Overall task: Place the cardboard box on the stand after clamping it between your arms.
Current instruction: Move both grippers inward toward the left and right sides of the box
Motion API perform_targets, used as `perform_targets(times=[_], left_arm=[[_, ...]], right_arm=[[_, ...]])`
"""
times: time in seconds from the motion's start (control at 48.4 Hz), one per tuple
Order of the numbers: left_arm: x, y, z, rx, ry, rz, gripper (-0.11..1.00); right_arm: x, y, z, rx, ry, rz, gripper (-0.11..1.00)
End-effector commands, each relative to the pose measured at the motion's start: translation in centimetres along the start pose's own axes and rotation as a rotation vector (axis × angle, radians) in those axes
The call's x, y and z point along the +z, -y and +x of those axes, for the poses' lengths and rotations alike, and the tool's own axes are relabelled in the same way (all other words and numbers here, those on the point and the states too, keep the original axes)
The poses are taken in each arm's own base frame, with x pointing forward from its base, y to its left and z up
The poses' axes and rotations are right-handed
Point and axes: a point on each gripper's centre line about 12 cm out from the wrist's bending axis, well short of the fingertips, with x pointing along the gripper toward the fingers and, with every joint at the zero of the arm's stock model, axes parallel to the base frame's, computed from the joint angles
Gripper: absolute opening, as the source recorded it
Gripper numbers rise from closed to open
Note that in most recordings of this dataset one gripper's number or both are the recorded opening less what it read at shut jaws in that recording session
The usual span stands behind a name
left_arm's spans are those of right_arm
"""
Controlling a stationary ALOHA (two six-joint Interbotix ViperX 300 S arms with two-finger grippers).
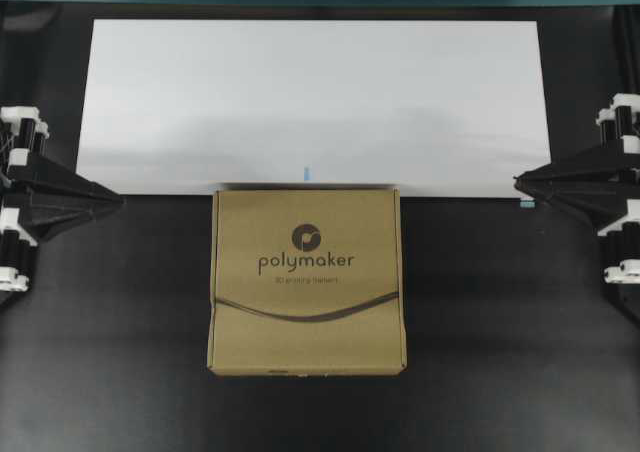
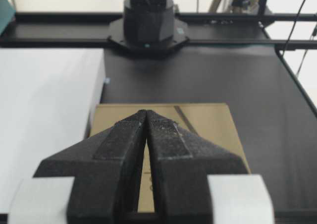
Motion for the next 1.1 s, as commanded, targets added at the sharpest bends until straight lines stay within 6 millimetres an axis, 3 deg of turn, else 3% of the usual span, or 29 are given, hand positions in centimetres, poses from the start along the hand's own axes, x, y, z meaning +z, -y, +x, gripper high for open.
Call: perform_targets(times=[0.0, 0.083, 0.124, 0.227, 0.723, 0.847, 0.992, 1.074], left_arm=[[-1.1, 0.2, 1.0, -0.011, -0.098, -0.012, 0.05], [-2.2, 0.5, 1.6, -0.02, -0.185, -0.054, 0.07], [-2.5, 0.7, 1.9, -0.026, -0.214, -0.064, 0.01], [-3.1, 1.2, 2.2, -0.048, -0.278, -0.063, 0.0], [-9.6, 2.1, 3.2, -0.051, -0.805, -0.034, 0.0], [-11.1, 2.3, 3.9, -0.052, -0.879, -0.029, 0.0], [-12.7, 2.8, 4.9, -0.063, -0.946, -0.017, 0.01], [-13.7, 3.0, 5.3, -0.07, -0.967, -0.012, 0.1]], right_arm=[[-0.3, 0.7, 0.3, -0.034, -0.016, 0.008, 0.02], [-1.4, 0.6, 0.5, -0.036, -0.085, 0.039, 0.08], [-1.9, 0.6, 0.7, -0.035, -0.125, 0.06, 0.04], [-3.4, 0.2, 1.2, -0.026, -0.234, 0.112, 0.01], [-12.1, -1.9, 3.0, -0.006, -0.852, 0.164, 0.04], [-13.7, -2.9, 3.9, 0.014, -1.002, 0.135, 0.22], [-15.4, -3.7, 4.8, 0.027, -1.088, 0.119, 0.6], [-15.9, -4.5, 5.3, 0.051, -1.09, 0.105, 0.78]])
